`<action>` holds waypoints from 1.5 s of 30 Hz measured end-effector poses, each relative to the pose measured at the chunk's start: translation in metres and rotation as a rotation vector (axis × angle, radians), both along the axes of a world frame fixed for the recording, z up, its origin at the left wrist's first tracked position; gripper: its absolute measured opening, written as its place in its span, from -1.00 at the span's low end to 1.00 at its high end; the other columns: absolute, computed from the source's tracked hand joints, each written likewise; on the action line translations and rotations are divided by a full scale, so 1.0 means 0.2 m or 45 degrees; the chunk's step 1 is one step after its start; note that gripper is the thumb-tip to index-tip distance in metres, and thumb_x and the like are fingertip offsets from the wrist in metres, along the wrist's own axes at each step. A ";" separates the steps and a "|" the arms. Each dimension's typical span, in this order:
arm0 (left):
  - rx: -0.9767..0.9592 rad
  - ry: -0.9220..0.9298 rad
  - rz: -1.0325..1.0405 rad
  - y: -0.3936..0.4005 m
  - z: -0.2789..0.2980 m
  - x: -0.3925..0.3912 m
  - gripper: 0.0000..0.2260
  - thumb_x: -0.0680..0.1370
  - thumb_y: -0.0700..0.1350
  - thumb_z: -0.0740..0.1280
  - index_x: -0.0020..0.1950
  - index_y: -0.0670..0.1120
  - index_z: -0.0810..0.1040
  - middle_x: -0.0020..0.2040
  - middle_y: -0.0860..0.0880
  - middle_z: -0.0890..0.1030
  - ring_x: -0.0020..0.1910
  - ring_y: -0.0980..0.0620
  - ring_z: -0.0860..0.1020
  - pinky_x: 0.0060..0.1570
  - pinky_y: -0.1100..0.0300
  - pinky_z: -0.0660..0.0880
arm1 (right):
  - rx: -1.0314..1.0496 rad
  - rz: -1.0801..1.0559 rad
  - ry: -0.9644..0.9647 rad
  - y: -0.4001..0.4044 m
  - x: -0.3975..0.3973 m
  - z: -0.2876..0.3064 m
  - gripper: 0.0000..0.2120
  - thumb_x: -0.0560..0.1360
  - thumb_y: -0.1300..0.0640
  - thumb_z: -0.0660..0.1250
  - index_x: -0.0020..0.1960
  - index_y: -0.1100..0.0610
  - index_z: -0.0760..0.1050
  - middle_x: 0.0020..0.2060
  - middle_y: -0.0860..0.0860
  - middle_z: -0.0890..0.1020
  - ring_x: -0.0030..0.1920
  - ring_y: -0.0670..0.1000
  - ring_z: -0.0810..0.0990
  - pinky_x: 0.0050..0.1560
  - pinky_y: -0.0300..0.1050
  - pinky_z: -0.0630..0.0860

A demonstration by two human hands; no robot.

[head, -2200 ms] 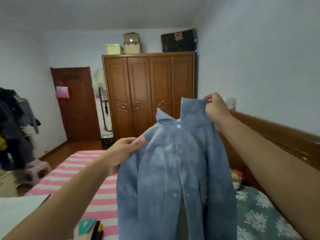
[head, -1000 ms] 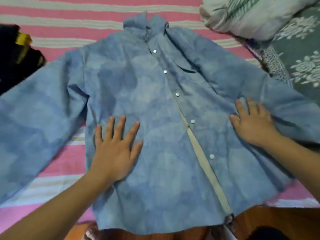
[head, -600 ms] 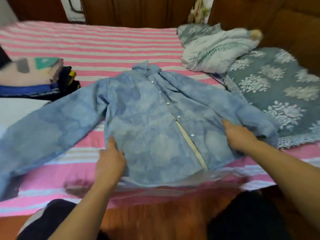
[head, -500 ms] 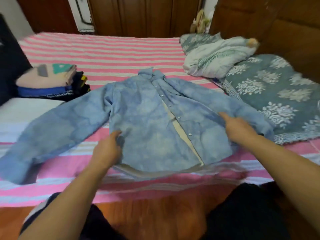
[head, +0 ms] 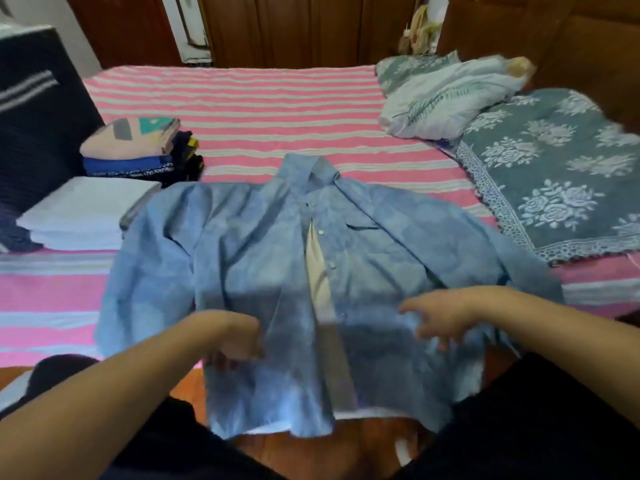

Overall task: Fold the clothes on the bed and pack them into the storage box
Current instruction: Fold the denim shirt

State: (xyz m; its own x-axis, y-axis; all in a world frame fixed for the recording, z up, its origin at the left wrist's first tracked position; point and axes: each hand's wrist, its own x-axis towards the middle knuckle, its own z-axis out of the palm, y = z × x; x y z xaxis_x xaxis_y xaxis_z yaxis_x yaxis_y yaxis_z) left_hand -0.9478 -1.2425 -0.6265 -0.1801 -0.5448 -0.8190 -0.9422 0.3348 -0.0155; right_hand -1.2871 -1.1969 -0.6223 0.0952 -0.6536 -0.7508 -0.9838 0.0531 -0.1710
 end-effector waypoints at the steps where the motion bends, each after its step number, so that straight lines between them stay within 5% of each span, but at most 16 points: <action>1: -0.144 0.279 0.120 -0.06 -0.01 -0.01 -0.66 0.66 0.06 0.23 0.15 -0.19 0.62 0.02 -0.17 0.70 -0.22 -0.08 0.60 -0.24 0.15 0.54 | -0.227 -0.001 -0.073 -0.07 0.02 0.04 -0.61 0.62 0.11 0.26 0.42 -0.02 0.31 0.04 0.06 0.65 -0.10 0.09 0.70 -0.12 -0.05 0.59; 4: -0.556 0.820 0.507 -0.24 0.12 -0.08 -0.83 0.61 -0.08 0.30 -0.01 -0.12 0.64 -0.13 -0.11 0.72 -0.16 -0.07 0.67 -0.12 0.11 0.58 | -0.646 -0.207 -0.292 -0.32 0.11 0.17 -0.77 0.61 0.16 0.27 0.26 0.09 0.50 -0.16 0.01 0.67 -0.21 0.00 0.66 -0.22 -0.22 0.48; 6: -0.645 1.018 0.660 -0.38 0.16 -0.12 -0.88 0.58 -0.16 0.31 -0.01 -0.10 0.65 -0.11 -0.10 0.72 -0.12 -0.04 0.67 -0.04 0.04 0.60 | -0.786 -0.352 -0.414 -0.49 0.19 0.21 -0.81 0.59 0.21 0.29 0.16 0.18 0.59 -0.22 0.02 0.67 -0.25 -0.02 0.65 -0.12 -0.12 0.58; 9: -0.694 1.244 0.830 -0.61 0.10 -0.21 -0.89 0.59 -0.19 0.32 -0.01 -0.10 0.64 -0.09 -0.10 0.70 -0.08 -0.07 0.66 -0.04 -0.01 0.60 | -0.893 -0.492 -0.517 -0.75 0.33 0.18 -0.85 0.54 0.24 0.30 0.01 0.19 0.64 -0.17 0.10 0.71 -0.12 0.08 0.69 0.04 0.07 0.61; 12: -0.783 1.365 0.865 -0.88 -0.03 -0.36 -0.84 0.58 -0.18 0.34 0.12 -0.07 0.65 0.02 -0.06 0.70 -0.04 0.00 0.63 -0.04 0.16 0.51 | -0.944 -0.515 -0.493 -1.02 0.45 0.03 -0.79 0.54 0.24 0.28 0.10 0.20 0.64 0.02 0.13 0.70 0.09 0.15 0.65 0.14 0.05 0.56; 15: -0.813 1.298 0.967 -1.12 -0.19 -0.46 -0.76 0.60 -0.16 0.32 0.24 -0.17 0.57 0.15 -0.10 0.65 0.05 -0.01 0.59 -0.04 0.27 0.40 | -1.028 -0.570 -0.440 -1.28 0.54 -0.14 -0.75 0.54 0.23 0.26 0.17 0.25 0.58 0.12 0.18 0.64 0.19 0.21 0.56 0.19 0.07 0.50; 20: -0.811 0.926 0.950 -1.40 -0.34 -0.49 -0.46 0.51 0.25 0.19 0.13 -0.19 0.59 0.10 -0.22 0.67 0.09 -0.23 0.62 0.08 -0.03 0.56 | -1.064 -0.477 -0.198 -1.51 0.62 -0.37 -0.71 0.57 0.04 0.22 0.20 0.19 0.47 0.14 0.17 0.50 0.21 0.25 0.43 0.17 0.06 0.39; 25: -0.989 0.626 0.669 -1.45 -0.39 -0.54 -0.53 0.58 0.22 0.22 0.29 -0.11 0.51 0.22 -0.15 0.62 0.19 -0.19 0.60 0.08 0.00 0.51 | -1.177 -0.392 -0.118 -1.56 0.61 -0.40 -0.84 0.56 0.23 0.22 0.12 0.22 0.48 0.06 0.21 0.54 0.10 0.26 0.51 0.07 0.07 0.42; 30: -0.894 0.574 0.535 -1.47 -0.34 -0.54 -0.72 0.64 0.11 0.28 0.11 -0.09 0.57 0.16 -0.14 0.62 0.13 -0.20 0.60 -0.09 0.05 0.42 | -1.032 -0.853 -0.410 -1.57 0.47 -0.30 -0.89 0.48 0.09 0.44 -0.17 0.10 0.58 -0.23 0.03 0.65 -0.10 0.10 0.62 -0.15 -0.07 0.47; 34: -0.949 0.598 0.656 -1.42 -0.30 -0.59 -0.56 0.64 0.22 0.21 0.29 -0.11 0.40 0.30 -0.13 0.42 0.20 -0.24 0.54 -0.07 0.01 0.37 | -0.948 -1.194 -0.744 -1.54 0.43 -0.28 -0.86 0.40 0.15 0.55 -0.21 0.05 0.59 -0.25 -0.01 0.67 -0.15 0.04 0.67 -0.04 -0.02 0.61; 37: -0.989 0.507 0.589 -1.38 -0.30 -0.63 -0.54 0.63 0.21 0.23 0.32 -0.14 0.41 0.32 -0.14 0.45 0.25 -0.22 0.56 0.04 -0.02 0.48 | -0.889 -1.280 -0.931 -1.51 0.50 -0.31 -0.90 0.42 0.23 0.52 -0.18 0.08 0.62 -0.29 0.00 0.69 -0.22 0.05 0.68 -0.08 0.03 0.65; 41: -0.877 0.854 0.854 -1.41 -0.24 -0.56 -0.78 0.59 0.07 0.34 0.04 -0.09 0.53 0.05 -0.14 0.64 0.07 -0.20 0.60 -0.04 0.03 0.48 | -1.070 -1.265 -0.955 -1.48 0.52 -0.29 -0.88 0.45 0.10 0.51 -0.24 0.08 0.65 -0.35 -0.06 0.68 -0.25 0.00 0.65 -0.02 0.08 0.62; 45: -0.746 1.297 1.079 -1.38 -0.15 -0.54 -0.67 0.48 -0.05 0.53 -0.23 -0.04 0.37 -0.34 0.00 0.49 -0.39 0.02 0.45 -0.34 0.15 0.34 | -1.168 -1.280 -1.093 -1.45 0.52 -0.23 -0.80 0.45 0.06 0.51 -0.32 0.08 0.63 -0.41 -0.04 0.64 -0.33 -0.06 0.57 -0.10 0.07 0.58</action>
State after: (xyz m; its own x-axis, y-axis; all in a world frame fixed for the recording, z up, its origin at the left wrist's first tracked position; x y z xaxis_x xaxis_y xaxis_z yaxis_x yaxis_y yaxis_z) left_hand -1.0561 -1.5179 -0.6557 0.0032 -0.9870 -0.1607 -0.5357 -0.1374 0.8332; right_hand -1.1830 -1.4863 -0.6684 -0.4633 -0.8852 -0.0432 -0.2168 0.1604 -0.9629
